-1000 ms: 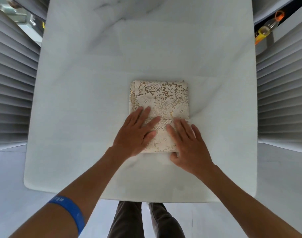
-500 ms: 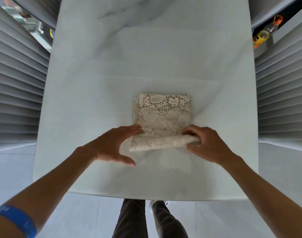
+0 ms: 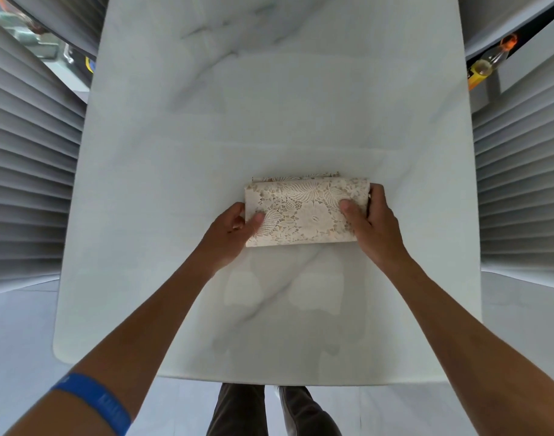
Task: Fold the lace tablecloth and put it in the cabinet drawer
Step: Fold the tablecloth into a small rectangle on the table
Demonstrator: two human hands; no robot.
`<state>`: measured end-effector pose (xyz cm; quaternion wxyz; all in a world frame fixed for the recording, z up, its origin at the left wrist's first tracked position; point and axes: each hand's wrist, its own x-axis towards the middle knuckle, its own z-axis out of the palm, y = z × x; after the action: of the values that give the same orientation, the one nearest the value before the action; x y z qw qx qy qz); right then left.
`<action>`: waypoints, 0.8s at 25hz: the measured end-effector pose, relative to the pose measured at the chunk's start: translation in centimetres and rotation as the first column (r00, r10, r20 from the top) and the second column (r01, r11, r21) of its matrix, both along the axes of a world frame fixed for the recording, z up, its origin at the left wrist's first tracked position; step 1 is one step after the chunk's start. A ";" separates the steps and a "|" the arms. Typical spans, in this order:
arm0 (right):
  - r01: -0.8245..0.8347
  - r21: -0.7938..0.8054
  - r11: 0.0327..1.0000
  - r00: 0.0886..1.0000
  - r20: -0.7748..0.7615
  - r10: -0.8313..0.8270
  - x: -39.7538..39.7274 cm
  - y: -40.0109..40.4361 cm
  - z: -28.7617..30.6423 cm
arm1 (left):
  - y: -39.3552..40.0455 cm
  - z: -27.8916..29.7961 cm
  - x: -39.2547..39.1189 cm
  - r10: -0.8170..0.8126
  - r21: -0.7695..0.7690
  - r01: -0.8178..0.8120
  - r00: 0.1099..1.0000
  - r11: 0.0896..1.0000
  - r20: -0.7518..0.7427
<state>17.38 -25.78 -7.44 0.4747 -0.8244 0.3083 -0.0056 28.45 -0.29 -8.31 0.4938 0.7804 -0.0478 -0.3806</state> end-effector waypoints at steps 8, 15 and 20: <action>0.053 -0.188 0.981 0.971 -0.218 -0.094 4.7 0.4 -0.8 | -2.2 -0.3 -0.4 0.268 0.086 -0.265 0.963 0.960 -0.027; -0.382 -0.767 0.516 0.873 -0.115 0.474 5.8 4.6 -0.5 | -3.6 -0.6 -0.2 0.082 0.379 -0.230 0.926 0.896 0.368; -0.451 -0.720 0.528 0.891 -0.330 0.312 6.2 6.3 -3.6 | -3.7 -0.6 0.5 0.090 0.392 -0.253 0.917 0.884 0.390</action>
<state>23.60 -19.52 -11.01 0.0323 -0.9913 0.1234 0.0315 28.91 -3.98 -8.93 0.3223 0.9280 0.0189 -0.1859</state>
